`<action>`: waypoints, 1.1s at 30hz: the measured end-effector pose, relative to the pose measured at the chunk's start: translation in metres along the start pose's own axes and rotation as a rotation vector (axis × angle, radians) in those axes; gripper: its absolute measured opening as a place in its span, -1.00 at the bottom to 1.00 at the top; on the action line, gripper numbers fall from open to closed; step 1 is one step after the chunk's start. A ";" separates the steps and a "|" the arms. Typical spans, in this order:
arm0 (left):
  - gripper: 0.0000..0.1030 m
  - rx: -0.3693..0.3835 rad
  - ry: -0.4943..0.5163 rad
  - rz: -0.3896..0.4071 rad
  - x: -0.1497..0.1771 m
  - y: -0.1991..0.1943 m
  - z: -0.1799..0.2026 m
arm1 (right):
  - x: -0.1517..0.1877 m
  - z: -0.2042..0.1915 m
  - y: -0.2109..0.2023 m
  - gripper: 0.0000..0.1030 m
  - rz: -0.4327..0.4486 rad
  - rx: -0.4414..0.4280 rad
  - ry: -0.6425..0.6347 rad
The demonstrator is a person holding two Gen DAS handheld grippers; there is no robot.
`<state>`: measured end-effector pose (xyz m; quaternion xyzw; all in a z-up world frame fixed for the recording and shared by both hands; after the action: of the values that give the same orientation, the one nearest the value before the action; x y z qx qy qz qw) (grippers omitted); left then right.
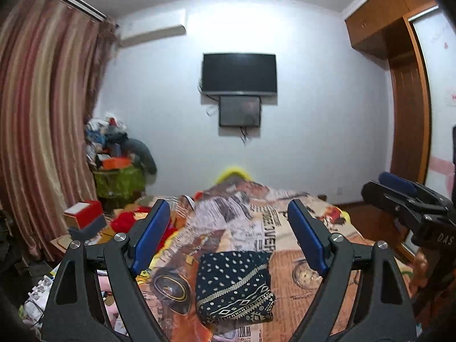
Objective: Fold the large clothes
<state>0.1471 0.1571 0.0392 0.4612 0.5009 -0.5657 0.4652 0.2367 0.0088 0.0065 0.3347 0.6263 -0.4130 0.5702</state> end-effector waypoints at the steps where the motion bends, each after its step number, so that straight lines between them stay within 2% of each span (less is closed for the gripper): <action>1: 0.64 -0.005 -0.004 0.009 0.000 -0.005 0.001 | 0.000 0.002 -0.005 0.72 0.010 0.012 0.006; 6: 0.68 -0.032 -0.023 0.020 0.008 -0.018 0.008 | 0.007 0.005 -0.028 0.76 0.025 0.057 0.026; 9: 0.84 -0.040 -0.040 0.010 0.016 -0.018 0.010 | 0.012 0.007 -0.038 0.93 0.027 0.077 0.030; 11: 0.88 -0.052 -0.046 0.009 0.020 -0.019 0.011 | 0.015 0.008 -0.040 1.00 0.028 0.088 0.035; 16: 0.90 -0.052 -0.062 -0.009 0.028 -0.020 0.013 | 0.022 0.009 -0.043 1.00 0.014 0.119 0.036; 33: 0.91 -0.045 -0.073 -0.024 0.036 -0.017 0.014 | 0.033 0.008 -0.044 1.00 -0.019 0.119 0.035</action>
<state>0.1248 0.1421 0.0066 0.4238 0.5016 -0.5762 0.4866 0.1972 -0.0188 -0.0207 0.3690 0.6136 -0.4490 0.5345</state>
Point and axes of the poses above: each gripper's, at about its wrist camera, not at the fingertips, and y roughly the way its jaws point, z to its right, x to its underside, the point moved 8 cm from there along y, roughly the way its jaws point, and after that the axes turned 15 degrees about x, right-handed, at the moved point
